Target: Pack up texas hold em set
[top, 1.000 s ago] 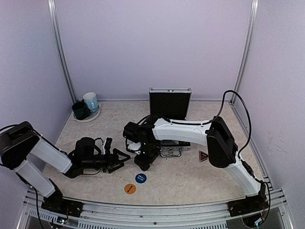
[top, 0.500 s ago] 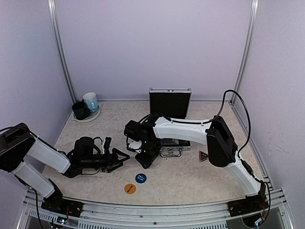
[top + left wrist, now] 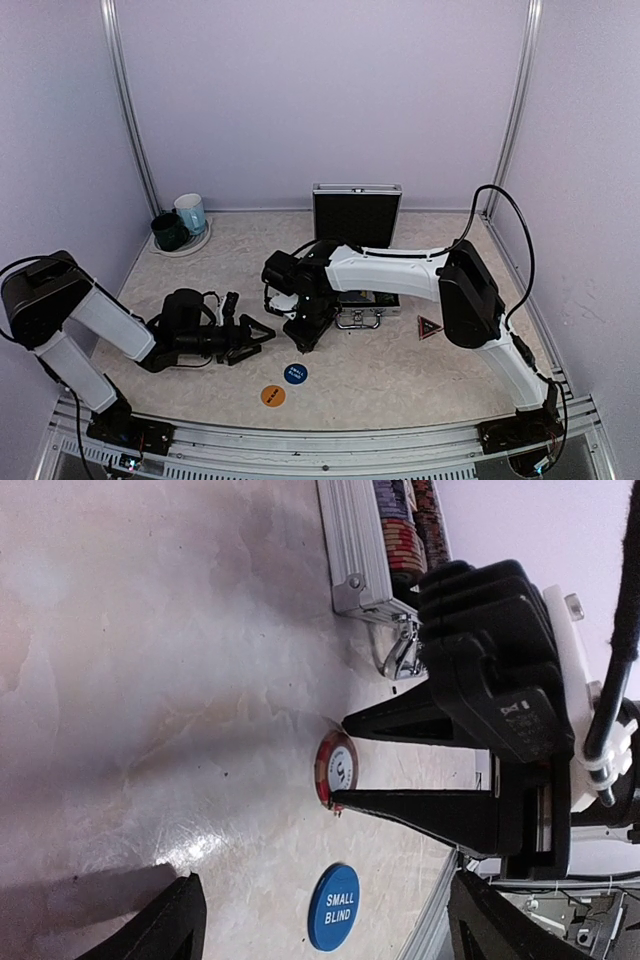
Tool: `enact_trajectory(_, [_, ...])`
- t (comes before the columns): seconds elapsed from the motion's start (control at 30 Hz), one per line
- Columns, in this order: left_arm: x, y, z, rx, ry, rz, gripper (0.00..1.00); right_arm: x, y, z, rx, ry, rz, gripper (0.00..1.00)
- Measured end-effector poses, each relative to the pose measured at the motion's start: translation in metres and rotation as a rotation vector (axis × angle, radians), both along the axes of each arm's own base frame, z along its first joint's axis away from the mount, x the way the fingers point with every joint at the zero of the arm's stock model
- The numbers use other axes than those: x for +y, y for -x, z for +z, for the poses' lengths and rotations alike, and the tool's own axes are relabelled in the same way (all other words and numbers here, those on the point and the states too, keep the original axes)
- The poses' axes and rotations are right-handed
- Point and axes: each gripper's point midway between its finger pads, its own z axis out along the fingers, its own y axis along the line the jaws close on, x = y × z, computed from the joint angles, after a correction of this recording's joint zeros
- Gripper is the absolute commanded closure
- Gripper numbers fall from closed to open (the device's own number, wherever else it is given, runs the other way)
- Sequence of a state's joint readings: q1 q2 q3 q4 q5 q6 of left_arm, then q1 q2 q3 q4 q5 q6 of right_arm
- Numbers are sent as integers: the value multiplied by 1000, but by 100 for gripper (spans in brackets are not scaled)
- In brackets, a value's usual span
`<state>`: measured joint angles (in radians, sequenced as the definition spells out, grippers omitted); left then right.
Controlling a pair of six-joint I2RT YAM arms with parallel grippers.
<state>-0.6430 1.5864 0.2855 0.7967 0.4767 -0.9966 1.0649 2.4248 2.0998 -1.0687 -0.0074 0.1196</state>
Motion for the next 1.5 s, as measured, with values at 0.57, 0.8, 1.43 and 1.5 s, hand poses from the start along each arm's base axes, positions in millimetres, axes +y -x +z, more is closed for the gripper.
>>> enact_trajectory(0.57, [-1, 0, 7, -5, 8, -2, 17, 2, 2, -2, 16, 7, 3, 41])
enact_trajectory(0.8, [0, -2, 11, -16, 8, 7, 18, 2, 4, -3, 28, 6, 6, 46])
enact_trajectory(1.43, [3, 3, 8, -8, -6, 2, 17, -32, 24, -5, -31, -28, -19, 70])
enact_trajectory(1.5, [-2, 4, 5, -2, -10, -11, 17, -46, 33, -4, -32, -35, -27, 70])
